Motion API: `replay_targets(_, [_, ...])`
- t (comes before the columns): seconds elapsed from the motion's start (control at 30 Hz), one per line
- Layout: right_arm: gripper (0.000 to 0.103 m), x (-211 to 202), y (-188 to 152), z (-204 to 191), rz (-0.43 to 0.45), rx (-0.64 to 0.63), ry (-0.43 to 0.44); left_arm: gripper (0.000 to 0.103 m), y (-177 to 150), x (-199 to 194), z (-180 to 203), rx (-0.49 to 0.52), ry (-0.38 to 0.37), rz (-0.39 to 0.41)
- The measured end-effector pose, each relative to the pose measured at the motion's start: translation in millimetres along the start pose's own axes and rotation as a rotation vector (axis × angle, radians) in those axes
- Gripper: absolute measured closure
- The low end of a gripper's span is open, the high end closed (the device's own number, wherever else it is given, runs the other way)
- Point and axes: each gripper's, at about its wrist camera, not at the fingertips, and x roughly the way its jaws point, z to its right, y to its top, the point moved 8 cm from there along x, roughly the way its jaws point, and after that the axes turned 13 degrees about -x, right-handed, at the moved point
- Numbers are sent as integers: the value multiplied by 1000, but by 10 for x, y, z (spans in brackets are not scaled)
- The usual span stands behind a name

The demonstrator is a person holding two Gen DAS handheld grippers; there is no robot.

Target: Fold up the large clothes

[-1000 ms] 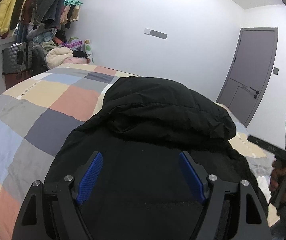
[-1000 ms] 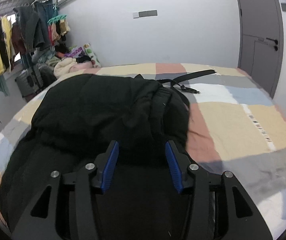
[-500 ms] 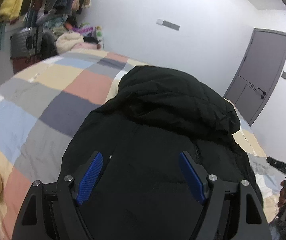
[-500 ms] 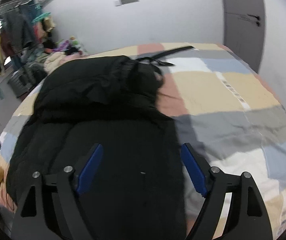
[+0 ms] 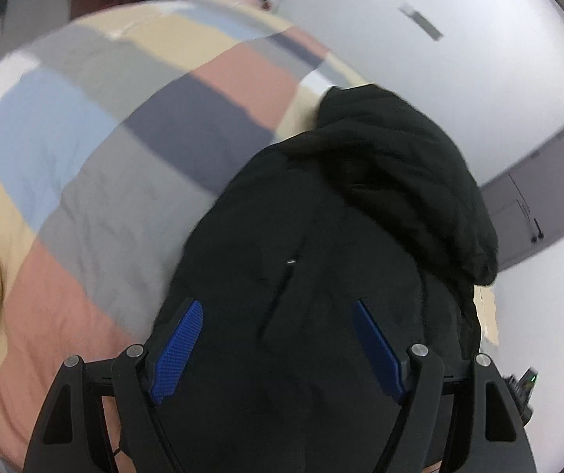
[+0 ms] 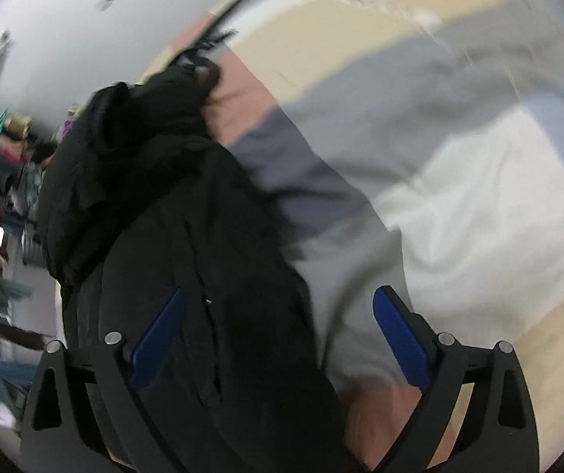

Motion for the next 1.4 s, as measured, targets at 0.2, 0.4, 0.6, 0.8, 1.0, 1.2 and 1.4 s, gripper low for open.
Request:
replay_targets(0.2, [6,284,-213,-100,-143,72,142,25,64,198,-419,-140,28,-76])
replay_targets(0.4, [5,257,-239,-448,-151,-37,218,25,140,269,-621,-195,36,-117])
replay_targets(0.6, [4,25,-190,-820,-63,-156,315,23,50,392,-696,-213,14,-191])
replay_targets(0.8, [4,-152,-159,-812,5,-92,429,23,-136,585,-620,-144,66,-270])
replay_targets(1.0, [5,-202,-222,-881,1,-152,358,23,-170,635,-669,-158,89,-280])
replay_targets(1.2, [5,-345,-281,-1022,37,-214,348,23,-258,601,-481,-123,-3,-330])
replay_targets(1.4, [5,-87,-325,-893,-34,-169,238,23,-346,565,-301,-49,-46,-338])
